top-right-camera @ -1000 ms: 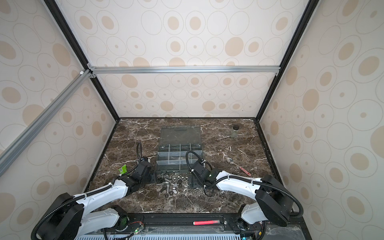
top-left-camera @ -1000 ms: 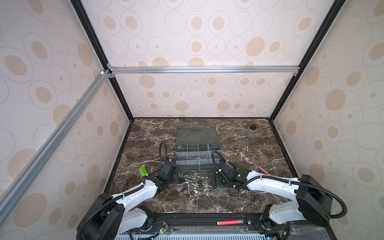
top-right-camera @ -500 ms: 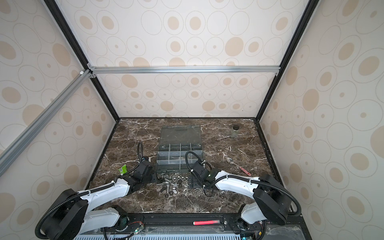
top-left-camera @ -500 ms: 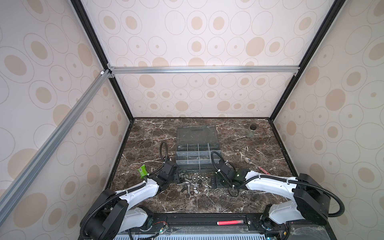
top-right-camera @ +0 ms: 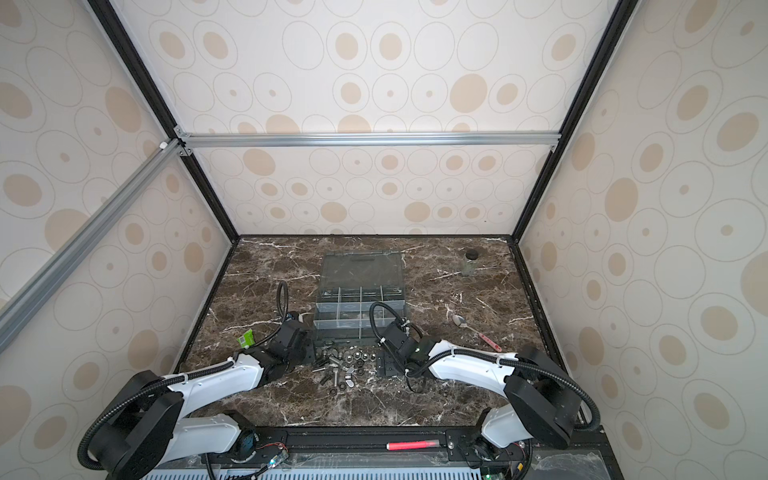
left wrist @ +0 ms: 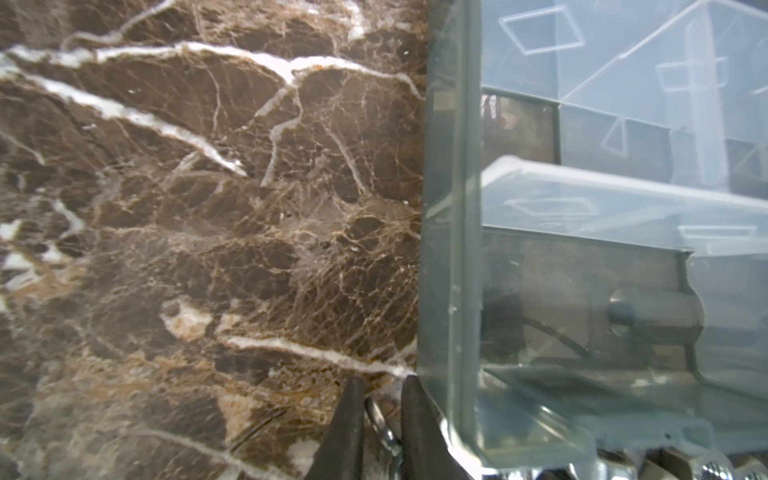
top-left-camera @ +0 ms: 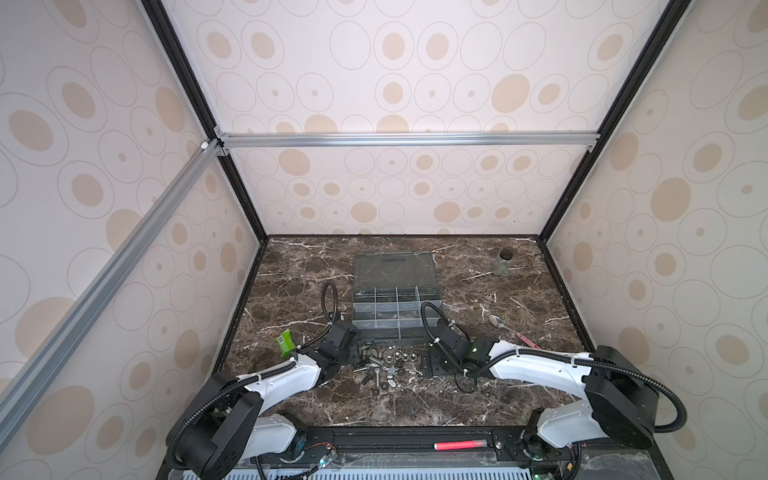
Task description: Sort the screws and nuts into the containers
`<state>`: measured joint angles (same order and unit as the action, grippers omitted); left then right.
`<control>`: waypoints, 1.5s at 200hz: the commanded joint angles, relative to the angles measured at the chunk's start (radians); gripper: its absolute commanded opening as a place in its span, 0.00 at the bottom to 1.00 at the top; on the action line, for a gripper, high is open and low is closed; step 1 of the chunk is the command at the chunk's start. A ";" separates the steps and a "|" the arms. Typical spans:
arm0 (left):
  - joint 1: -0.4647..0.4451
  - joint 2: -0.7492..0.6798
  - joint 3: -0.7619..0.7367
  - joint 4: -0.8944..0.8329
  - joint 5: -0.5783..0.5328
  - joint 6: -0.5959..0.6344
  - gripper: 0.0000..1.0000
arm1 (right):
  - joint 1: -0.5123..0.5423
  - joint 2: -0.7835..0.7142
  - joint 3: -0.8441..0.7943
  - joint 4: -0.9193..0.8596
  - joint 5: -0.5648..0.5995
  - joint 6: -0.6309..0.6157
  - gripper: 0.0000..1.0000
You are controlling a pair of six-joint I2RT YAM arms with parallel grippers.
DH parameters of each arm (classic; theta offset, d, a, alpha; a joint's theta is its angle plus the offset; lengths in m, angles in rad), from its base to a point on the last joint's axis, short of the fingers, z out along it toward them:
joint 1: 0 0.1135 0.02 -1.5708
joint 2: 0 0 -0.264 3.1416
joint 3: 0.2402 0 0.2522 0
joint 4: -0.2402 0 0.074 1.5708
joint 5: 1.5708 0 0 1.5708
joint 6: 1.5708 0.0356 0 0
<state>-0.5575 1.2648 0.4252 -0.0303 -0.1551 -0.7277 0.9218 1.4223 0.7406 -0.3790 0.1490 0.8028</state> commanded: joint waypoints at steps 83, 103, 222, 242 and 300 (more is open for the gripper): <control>-0.006 0.007 0.020 -0.029 -0.030 0.038 0.02 | 0.014 0.019 0.022 -0.026 -0.002 0.012 0.95; -0.006 0.000 0.022 -0.041 -0.032 0.043 0.00 | 0.013 0.022 0.023 -0.022 -0.005 0.012 0.95; -0.005 -0.234 0.082 -0.207 -0.069 0.060 0.00 | 0.014 0.009 0.057 -0.032 -0.015 -0.025 0.95; -0.005 -0.248 0.104 -0.189 -0.045 0.064 0.00 | 0.014 0.009 0.069 -0.033 -0.008 -0.035 0.95; -0.006 -0.140 0.213 -0.104 0.021 0.095 0.00 | 0.014 0.009 0.078 -0.038 -0.001 -0.024 0.95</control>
<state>-0.5575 1.0840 0.5697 -0.1822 -0.1539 -0.6643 0.9237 1.4376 0.8127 -0.3923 0.1318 0.7654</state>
